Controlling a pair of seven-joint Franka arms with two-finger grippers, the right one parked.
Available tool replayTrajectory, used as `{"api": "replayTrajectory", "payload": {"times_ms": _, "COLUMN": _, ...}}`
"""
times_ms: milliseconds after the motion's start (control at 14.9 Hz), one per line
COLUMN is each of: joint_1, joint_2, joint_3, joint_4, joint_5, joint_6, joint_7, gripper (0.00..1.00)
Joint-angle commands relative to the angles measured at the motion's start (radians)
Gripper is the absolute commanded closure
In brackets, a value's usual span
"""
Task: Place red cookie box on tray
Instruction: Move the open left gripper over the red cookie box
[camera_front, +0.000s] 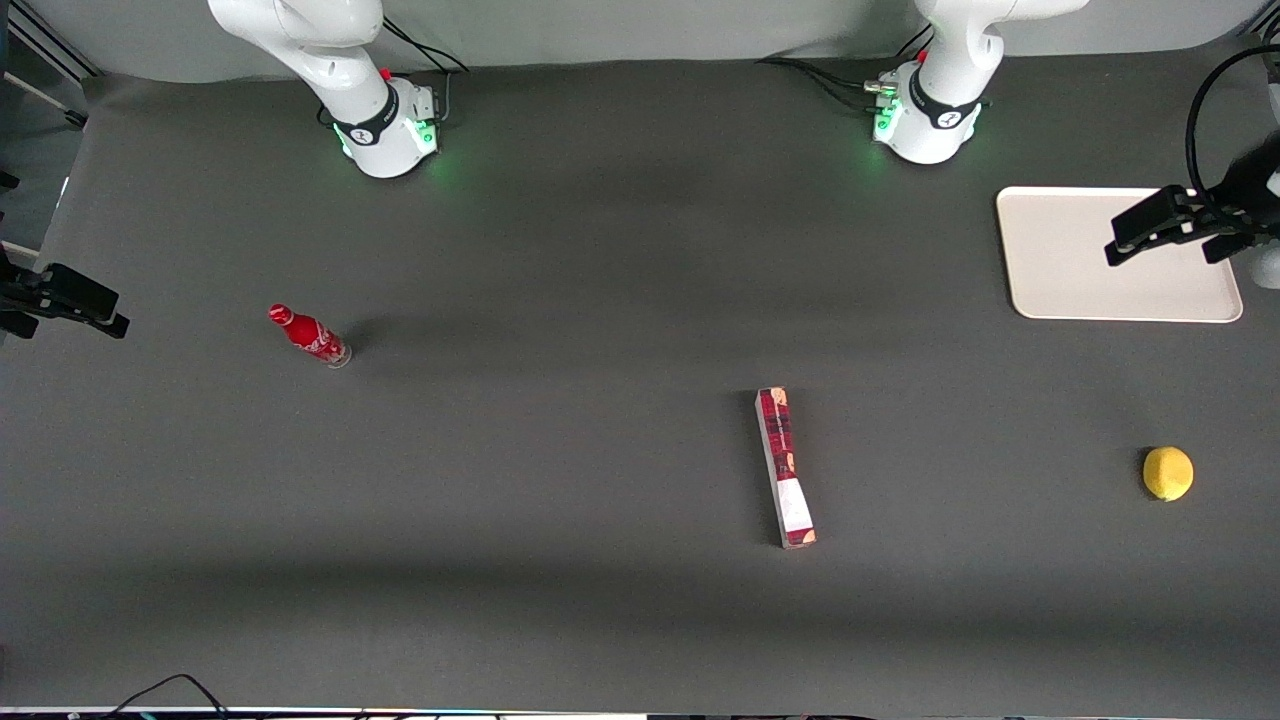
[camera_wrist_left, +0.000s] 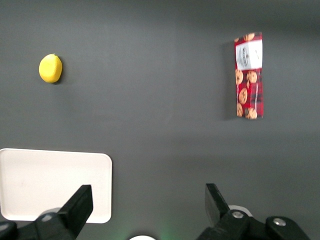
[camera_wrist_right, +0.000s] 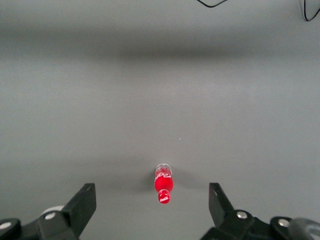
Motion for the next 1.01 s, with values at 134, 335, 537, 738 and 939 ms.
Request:
{"api": "replayTrajectory", "payload": {"times_ms": 134, "joint_1": -0.069, "joint_2": 0.251, "joint_3": -0.039, "joint_4": 0.217, "joint_5": -0.01, "joint_6": 0.093, "joint_7": -0.227, "gripper": 0.0}}
{"api": "replayTrajectory", "payload": {"times_ms": 335, "joint_1": -0.069, "joint_2": 0.388, "joint_3": -0.125, "joint_4": 0.214, "joint_5": 0.034, "joint_6": 0.25, "joint_7": -0.325, "gripper": 0.0}}
{"api": "replayTrajectory", "payload": {"times_ms": 537, "joint_1": -0.071, "joint_2": 0.511, "joint_3": -0.223, "joint_4": 0.211, "joint_5": 0.168, "joint_6": 0.357, "joint_7": -0.502, "gripper": 0.0}}
{"api": "replayTrajectory", "payload": {"times_ms": 738, "joint_1": -0.081, "joint_2": 0.598, "joint_3": -0.284, "joint_4": 0.211, "joint_5": 0.229, "joint_6": 0.427, "joint_7": -0.688, "gripper": 0.0}}
{"api": "replayTrajectory", "payload": {"times_ms": 939, "joint_1": -0.104, "joint_2": 0.67, "joint_3": -0.32, "joint_4": 0.199, "joint_5": 0.277, "joint_6": 0.494, "joint_7": -0.829, "gripper": 0.0}}
